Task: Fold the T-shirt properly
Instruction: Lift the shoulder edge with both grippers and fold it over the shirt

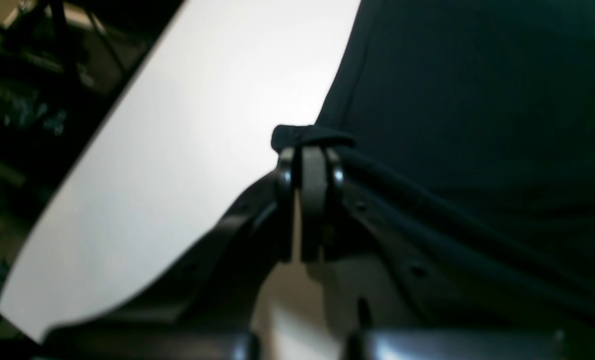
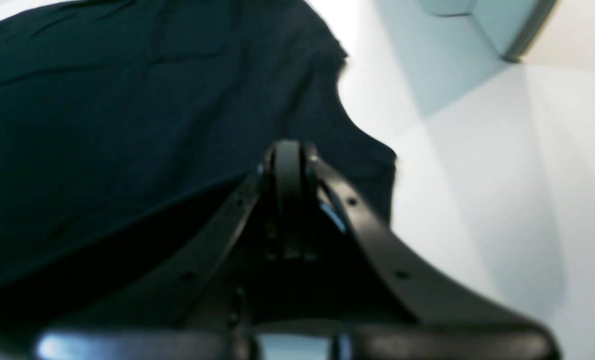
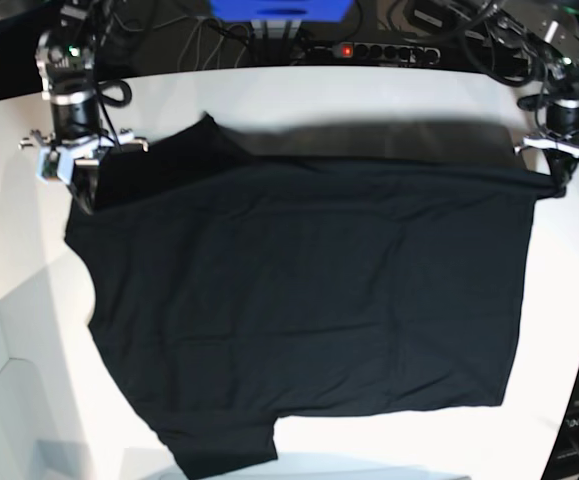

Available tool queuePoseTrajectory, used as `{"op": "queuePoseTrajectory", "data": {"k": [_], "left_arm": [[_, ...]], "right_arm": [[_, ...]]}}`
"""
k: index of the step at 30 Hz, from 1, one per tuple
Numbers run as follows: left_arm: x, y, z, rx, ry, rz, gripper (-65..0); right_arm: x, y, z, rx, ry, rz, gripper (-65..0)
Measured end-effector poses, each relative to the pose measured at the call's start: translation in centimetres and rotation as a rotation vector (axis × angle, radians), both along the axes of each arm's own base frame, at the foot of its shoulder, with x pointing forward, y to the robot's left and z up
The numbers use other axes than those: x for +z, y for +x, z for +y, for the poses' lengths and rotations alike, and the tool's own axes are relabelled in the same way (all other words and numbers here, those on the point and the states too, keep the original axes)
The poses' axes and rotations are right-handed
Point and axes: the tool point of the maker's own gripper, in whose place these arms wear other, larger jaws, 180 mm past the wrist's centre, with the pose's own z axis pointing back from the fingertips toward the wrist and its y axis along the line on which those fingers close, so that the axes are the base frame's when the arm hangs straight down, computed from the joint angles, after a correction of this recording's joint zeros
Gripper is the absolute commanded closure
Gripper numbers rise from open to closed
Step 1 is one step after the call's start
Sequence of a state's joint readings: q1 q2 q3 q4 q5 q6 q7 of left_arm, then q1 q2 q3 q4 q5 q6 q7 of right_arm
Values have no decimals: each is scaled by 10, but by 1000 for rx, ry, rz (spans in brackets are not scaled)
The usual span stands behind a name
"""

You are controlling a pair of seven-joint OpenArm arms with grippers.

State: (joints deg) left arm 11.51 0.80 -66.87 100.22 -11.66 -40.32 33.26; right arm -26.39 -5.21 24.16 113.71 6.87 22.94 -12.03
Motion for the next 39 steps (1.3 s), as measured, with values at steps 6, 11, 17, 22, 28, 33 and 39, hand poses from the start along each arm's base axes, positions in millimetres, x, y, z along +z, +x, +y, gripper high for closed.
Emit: {"op": "queuePoseTrajectory", "data": {"k": [6,11,17,22,28,33,39], "left_arm": [[10,26,1,1,27,-28,0],[11,59,-14,-60,47,-20,0],[11,83,-14,-61,37,-32,0],[-3,88,-13,-56,16,5,0],[1,92,-7,-54,23,-4,0],[5,98,-7,-56,25,-19,0],[-2,100,-7,-52,-1,-11,0]], "right_arm": [[2,34,-5,12,-45,9,0],[-4,61,-10,5,-67,15,0],[-14,83,-10,3,-40,23,0],[-12,99,-7,11,-26,9,0],[-15,120,13,70,-3,5,0],[-20,132,17,79,12,19,0],[-14,150,19,82,30,-5,0]]}}
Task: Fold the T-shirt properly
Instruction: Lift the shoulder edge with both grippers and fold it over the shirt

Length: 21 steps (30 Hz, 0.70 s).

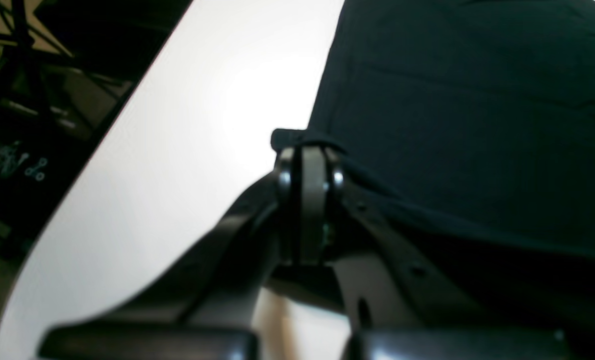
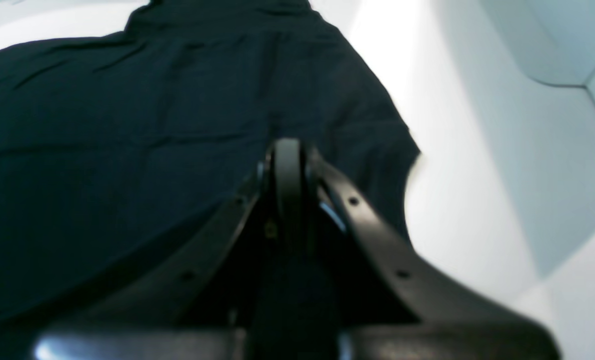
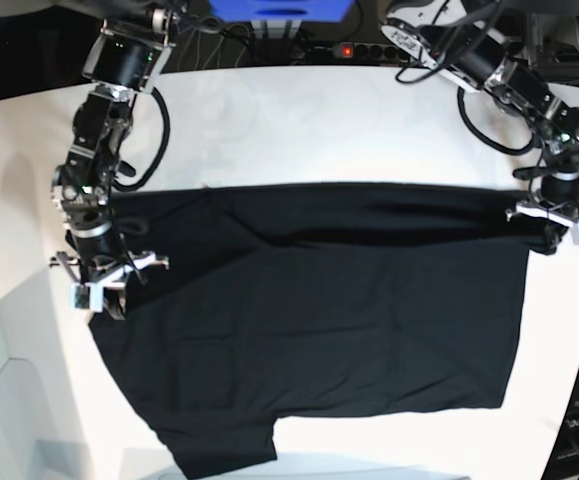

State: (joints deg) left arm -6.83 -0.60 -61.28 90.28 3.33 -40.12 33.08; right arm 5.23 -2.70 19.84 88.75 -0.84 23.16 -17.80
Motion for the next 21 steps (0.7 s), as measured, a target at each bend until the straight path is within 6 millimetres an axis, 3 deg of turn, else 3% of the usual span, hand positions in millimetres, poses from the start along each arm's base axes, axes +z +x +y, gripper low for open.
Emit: {"op": "queuePoseTrajectory", "data": {"k": [7,12,21], "left_arm": [[-10,3,3,-3,-24,15,0],[-13,7,11,-4,-37,23,0],[-26,17,14,-5,-89,31,0]], "right_arm": [[0,10,9,44,-82,10,0],[-19,13,10,46,-66,62,0],[-20,24,12,50,-55,64,0]]}}
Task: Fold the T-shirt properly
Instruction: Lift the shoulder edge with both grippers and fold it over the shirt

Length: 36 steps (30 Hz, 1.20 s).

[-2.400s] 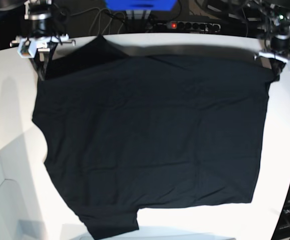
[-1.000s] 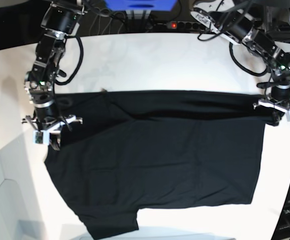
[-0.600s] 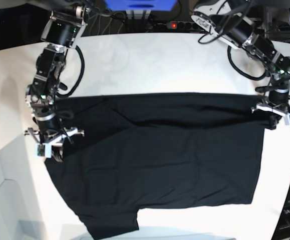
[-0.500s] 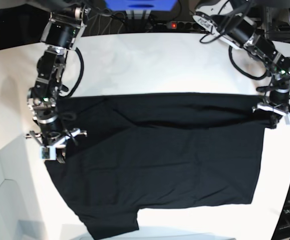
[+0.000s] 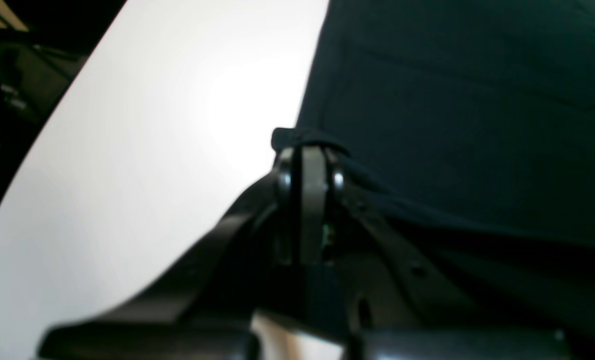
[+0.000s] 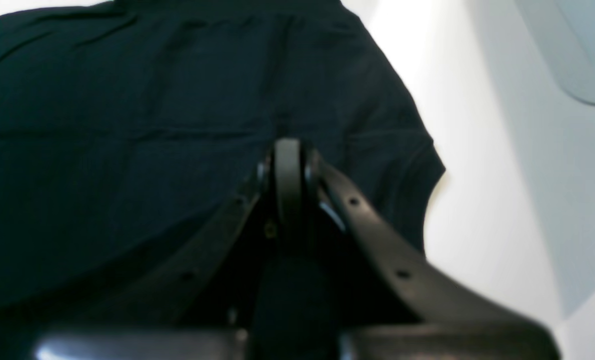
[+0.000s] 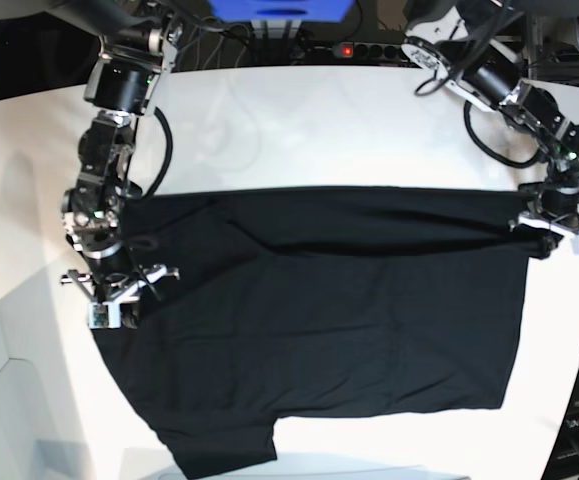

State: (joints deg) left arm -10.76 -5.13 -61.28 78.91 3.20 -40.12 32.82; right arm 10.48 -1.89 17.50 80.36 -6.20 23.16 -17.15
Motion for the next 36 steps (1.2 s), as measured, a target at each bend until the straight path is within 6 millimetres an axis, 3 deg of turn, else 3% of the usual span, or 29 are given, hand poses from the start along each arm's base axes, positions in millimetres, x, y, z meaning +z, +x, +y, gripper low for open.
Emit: {"op": "queuePoseTrajectory", "data": {"k": [5,10,15,20,25,31,36], "left_arm": [[0,10,-3,-9,-21,-11,0],[-10,10,1,-6,-44,16,0],[-2,22,3,-8,-55,-24,0],[-17,23,-2,-14,-95,9,0],[-11,27,1,-13,-89,-8,-1],[-8,45,-19,-114,-44,22,-1],[-9,44,-14,-111,-41,30,-1]], "right_arm": [[-8,-1,1,2,7,22,0],[-4,2,-5,-3,-8,15,0],[2,6,-7,-5,-10,0,0],[2,6,-7,-5,-10,-1,0],[2,6,-7,-5,-11,0,0],[8,11,-7,-5,-10,-15,0],[9,12,-8,-5,-10,-16,0]]}}
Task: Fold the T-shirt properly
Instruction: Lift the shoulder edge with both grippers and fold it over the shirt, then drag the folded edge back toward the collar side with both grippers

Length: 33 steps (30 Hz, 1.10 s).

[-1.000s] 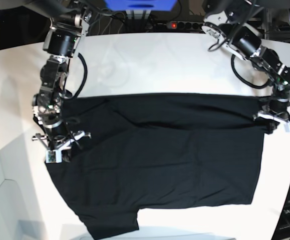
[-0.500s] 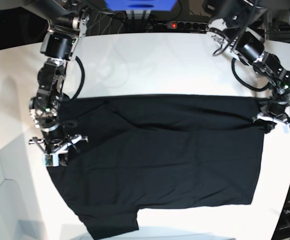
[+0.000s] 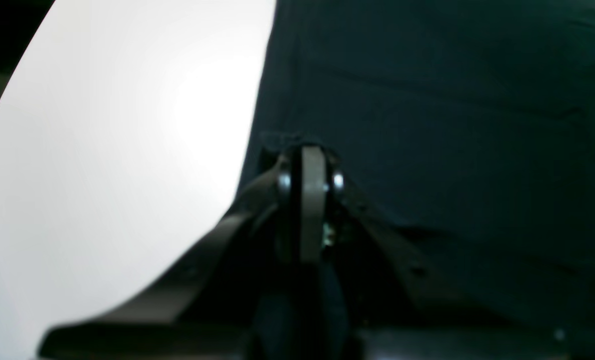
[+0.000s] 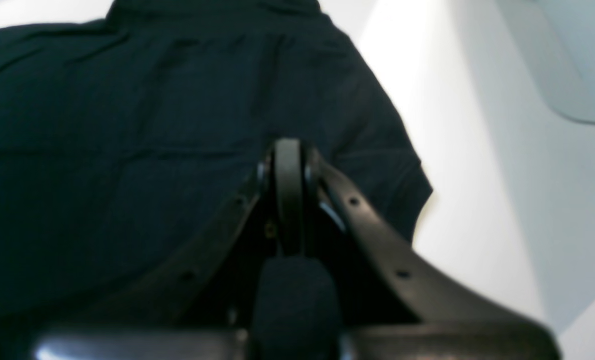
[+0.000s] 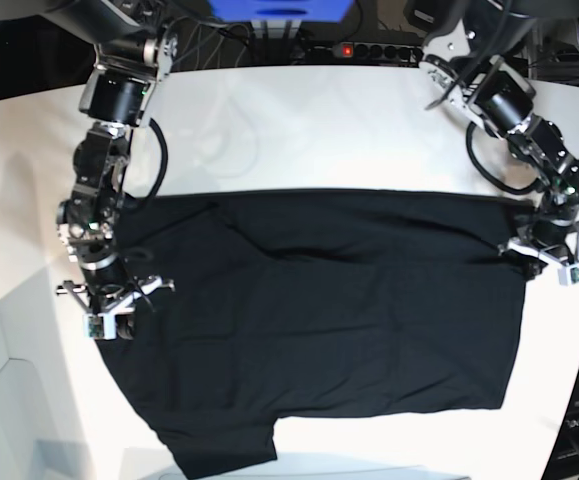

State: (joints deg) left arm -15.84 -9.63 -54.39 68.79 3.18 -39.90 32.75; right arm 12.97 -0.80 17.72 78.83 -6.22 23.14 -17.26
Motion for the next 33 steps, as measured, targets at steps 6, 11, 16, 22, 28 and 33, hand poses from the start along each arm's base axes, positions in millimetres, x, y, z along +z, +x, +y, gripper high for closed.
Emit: {"op": "queuePoseTrajectory", "data": {"k": [6,11,16,22,28,33], "left_arm": [[-28,-8,6,-2,-53,69,-2],[-34,-12,10,3,-61,91,-181],[-33,-10,9,3,-64,83,-510],[-7,-11,15,10,8,27,-650],[-16,-49,6,8,44,62,-650],[-28,-78,8,54,-53,30,-650]], "right_arm": [[0,0,0,0,0,1,0],[-1,-1,0,0,0,5,0],[-7,-5,0,0,0,19,0],[-15,-12,-1,1,-4,39,0],[-2,-23,-11,-8,-47,7,0],[3,-38,-12,-9,-67,-6,0]]}}
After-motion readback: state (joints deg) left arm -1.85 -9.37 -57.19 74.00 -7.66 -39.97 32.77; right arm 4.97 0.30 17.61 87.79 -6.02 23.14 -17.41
